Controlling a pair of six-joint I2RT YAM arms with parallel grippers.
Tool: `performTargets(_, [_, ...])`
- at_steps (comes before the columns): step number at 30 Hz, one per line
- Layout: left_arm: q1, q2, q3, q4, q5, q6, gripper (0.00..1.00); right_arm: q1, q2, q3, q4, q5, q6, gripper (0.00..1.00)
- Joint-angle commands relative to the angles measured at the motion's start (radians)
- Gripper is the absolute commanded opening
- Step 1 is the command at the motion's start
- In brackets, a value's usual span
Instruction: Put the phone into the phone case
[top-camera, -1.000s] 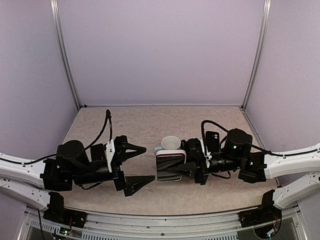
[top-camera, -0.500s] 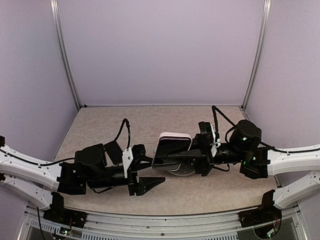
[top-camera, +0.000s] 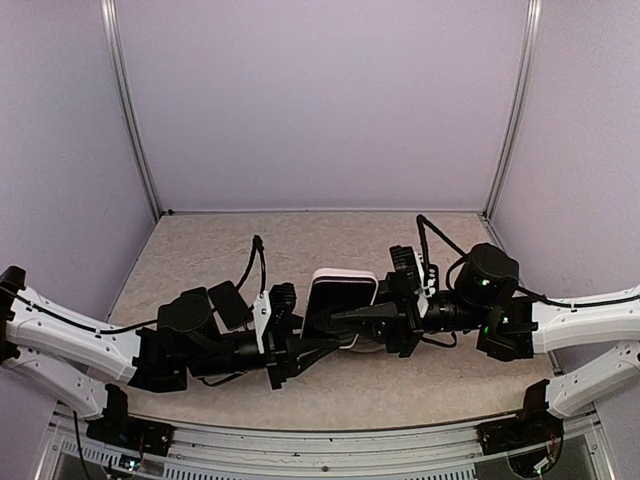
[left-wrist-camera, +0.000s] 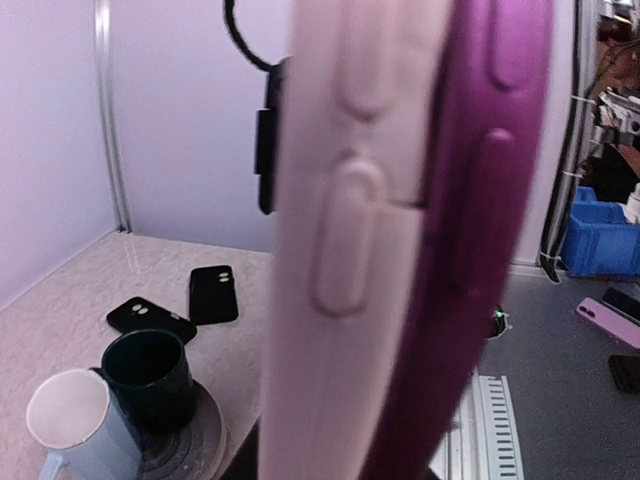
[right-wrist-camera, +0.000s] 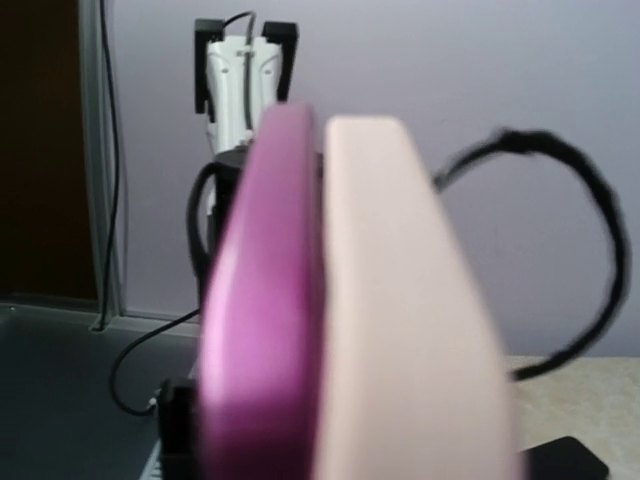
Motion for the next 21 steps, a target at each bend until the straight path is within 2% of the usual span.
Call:
performTargets(1, [-0.006, 0.003, 0.027, 0.068, 0.032, -0.017, 0.1, 0.007, -0.007, 0.021, 0.059, 0.036, 0.001, 0.0])
performTargets(2, [-0.005, 0.0, 0.025, 0.049, 0.026, -0.015, 0.0, 0.007, -0.013, 0.013, 0.057, 0.035, 0.001, 0.0])
performTargets(5, [-0.005, -0.015, -0.003, 0.028, -0.003, 0.006, 0.0, 0.007, -0.037, 0.009, 0.015, 0.013, -0.012, 0.02])
performTargets(6, [-0.005, -0.021, -0.016, 0.029, -0.011, 0.013, 0.0, 0.006, -0.045, 0.012, -0.015, 0.007, -0.021, 0.1])
performTargets(7, [-0.005, -0.023, -0.029, 0.033, -0.026, 0.026, 0.0, 0.006, -0.051, 0.015, -0.049, -0.001, -0.03, 0.2])
performTargets(12, [-0.008, -0.015, -0.065, 0.028, -0.093, 0.114, 0.0, -0.008, -0.064, 0.021, -0.191, -0.088, -0.061, 0.96])
performTargets(13, [-0.008, -0.008, -0.075, 0.032, -0.101, 0.128, 0.0, -0.015, -0.064, 0.033, -0.227, -0.106, -0.08, 0.99])
performTargets(18, [-0.019, 0.021, -0.112, 0.044, -0.121, 0.194, 0.0, -0.045, -0.038, 0.114, -0.421, -0.152, -0.177, 0.99])
performTargets(21, [-0.034, 0.037, -0.108, 0.041, -0.14, 0.213, 0.0, -0.052, 0.0, 0.142, -0.449, -0.177, -0.196, 0.96])
